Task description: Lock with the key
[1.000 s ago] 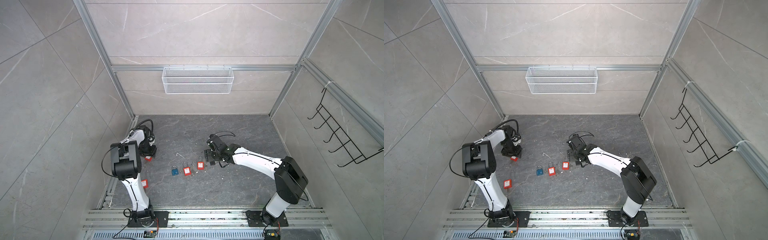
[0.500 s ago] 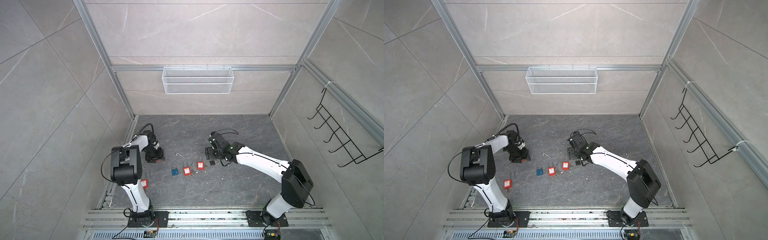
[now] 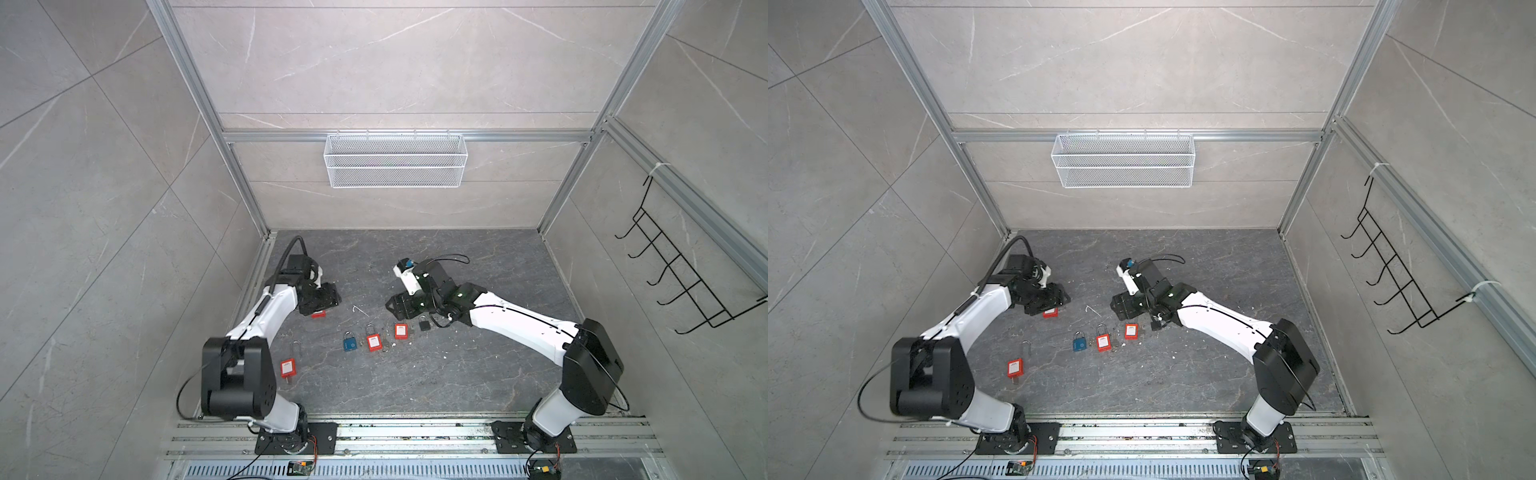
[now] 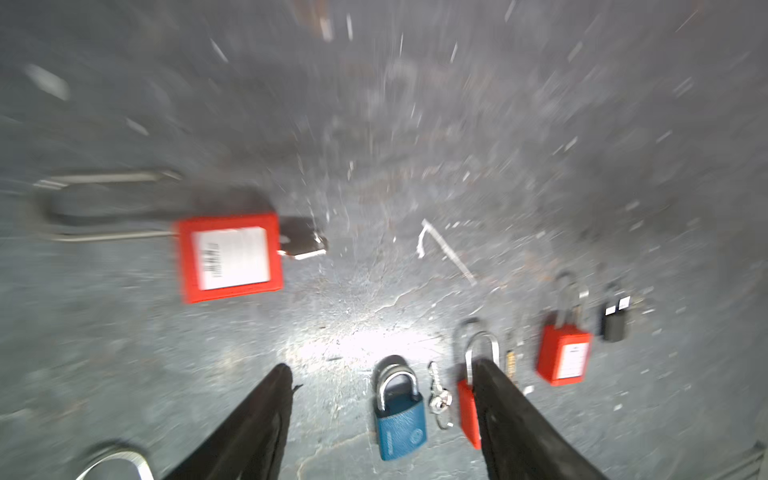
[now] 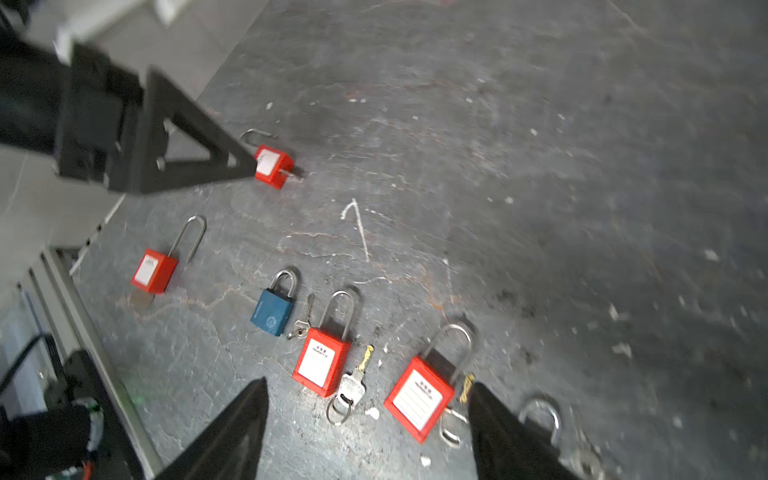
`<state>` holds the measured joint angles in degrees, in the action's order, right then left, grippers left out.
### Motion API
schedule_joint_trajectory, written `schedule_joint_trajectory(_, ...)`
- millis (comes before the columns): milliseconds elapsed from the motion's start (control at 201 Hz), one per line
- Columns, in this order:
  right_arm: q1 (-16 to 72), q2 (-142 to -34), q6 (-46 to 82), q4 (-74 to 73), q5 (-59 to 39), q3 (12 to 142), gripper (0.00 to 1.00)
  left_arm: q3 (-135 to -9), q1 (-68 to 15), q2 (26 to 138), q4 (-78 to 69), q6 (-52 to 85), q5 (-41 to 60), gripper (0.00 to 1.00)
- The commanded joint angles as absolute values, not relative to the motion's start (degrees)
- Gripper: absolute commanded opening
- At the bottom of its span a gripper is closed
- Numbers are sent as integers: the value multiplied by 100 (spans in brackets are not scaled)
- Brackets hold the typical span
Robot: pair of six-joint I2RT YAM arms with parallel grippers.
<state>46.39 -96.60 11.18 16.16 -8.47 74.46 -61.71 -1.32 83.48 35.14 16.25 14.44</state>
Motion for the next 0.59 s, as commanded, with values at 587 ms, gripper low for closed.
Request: schedule_joint_trajectory(587,5210,-13546,-3507,2161,-1502,11685,81,-7753,1538,10617,4335,2618,1791,67)
